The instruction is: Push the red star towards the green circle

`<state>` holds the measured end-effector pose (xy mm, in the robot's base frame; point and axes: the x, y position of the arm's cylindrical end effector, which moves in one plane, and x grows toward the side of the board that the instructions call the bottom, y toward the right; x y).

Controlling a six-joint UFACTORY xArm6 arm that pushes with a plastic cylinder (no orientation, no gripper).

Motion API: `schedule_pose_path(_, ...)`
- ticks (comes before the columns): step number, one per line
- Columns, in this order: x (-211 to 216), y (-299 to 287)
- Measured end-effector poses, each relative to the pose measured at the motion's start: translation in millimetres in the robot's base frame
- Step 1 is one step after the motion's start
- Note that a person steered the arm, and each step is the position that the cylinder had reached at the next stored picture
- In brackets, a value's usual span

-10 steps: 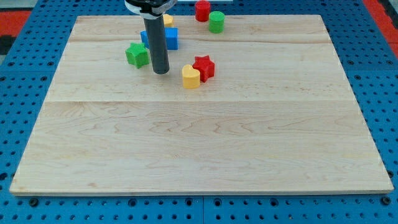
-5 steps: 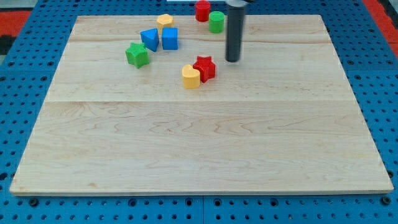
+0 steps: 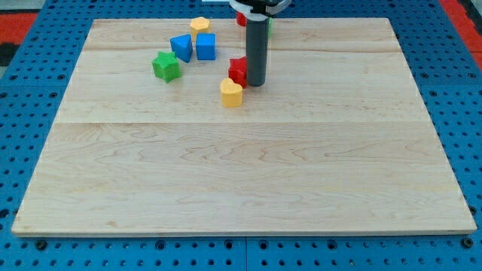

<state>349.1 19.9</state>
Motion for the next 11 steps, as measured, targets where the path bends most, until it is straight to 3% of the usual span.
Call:
schedule_pose_path(3,15.5,-55.4)
schedule_pose_path(5,-10.0,-67.8)
schedule_pose_path(11,-22.9,-40.7)
